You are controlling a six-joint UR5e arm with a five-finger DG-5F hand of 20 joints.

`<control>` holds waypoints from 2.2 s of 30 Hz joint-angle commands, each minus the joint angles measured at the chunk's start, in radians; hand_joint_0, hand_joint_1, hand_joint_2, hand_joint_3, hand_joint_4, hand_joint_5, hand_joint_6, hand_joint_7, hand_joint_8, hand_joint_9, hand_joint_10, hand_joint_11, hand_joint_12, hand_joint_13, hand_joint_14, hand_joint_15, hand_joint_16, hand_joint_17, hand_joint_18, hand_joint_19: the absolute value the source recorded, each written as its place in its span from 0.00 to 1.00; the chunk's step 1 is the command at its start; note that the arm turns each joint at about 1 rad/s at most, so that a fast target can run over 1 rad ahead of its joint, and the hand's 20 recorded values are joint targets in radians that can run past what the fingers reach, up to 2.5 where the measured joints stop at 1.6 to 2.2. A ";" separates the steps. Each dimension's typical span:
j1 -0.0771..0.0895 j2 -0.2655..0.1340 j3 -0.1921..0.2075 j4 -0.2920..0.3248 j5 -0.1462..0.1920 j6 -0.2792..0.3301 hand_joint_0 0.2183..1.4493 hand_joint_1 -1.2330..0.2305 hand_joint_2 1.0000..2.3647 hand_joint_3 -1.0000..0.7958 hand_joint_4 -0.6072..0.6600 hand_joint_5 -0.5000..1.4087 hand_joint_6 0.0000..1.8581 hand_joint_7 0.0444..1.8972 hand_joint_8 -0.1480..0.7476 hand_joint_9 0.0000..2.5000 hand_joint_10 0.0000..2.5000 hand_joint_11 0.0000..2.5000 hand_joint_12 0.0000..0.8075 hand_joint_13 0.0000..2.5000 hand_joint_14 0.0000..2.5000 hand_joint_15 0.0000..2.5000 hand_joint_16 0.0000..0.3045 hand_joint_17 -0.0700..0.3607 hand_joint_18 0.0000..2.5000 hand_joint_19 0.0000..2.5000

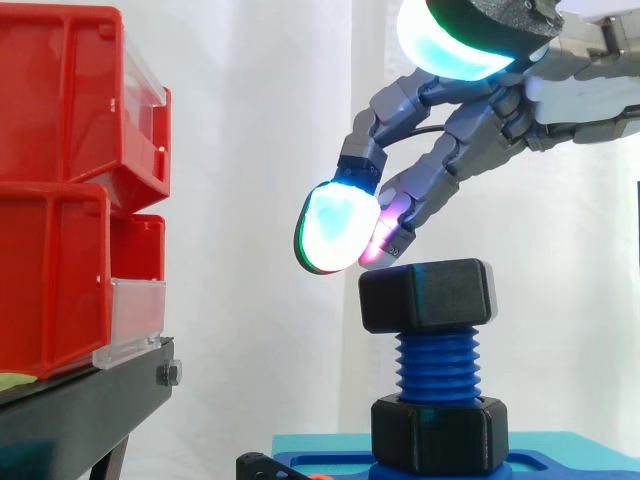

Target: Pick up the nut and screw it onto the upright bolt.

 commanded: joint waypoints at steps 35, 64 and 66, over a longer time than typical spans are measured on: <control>-0.032 -0.025 -0.003 -0.004 -0.068 0.014 0.21 0.73 0.00 0.28 0.70 0.23 0.27 0.65 0.55 0.35 0.00 0.07 0.51 0.25 0.00 0.02 0.17 0.43 0.17 0.02; -0.090 -0.023 0.066 -0.101 -0.132 -0.053 0.24 0.68 0.00 0.28 0.66 0.29 0.27 0.77 0.52 0.58 0.00 0.10 0.44 0.40 0.00 0.05 0.13 0.38 0.27 0.04; -0.090 -0.023 0.066 -0.107 -0.132 -0.053 0.24 0.68 0.00 0.28 0.67 0.26 0.27 0.66 0.53 0.55 0.00 0.10 0.45 0.39 0.00 0.05 0.14 0.38 0.27 0.04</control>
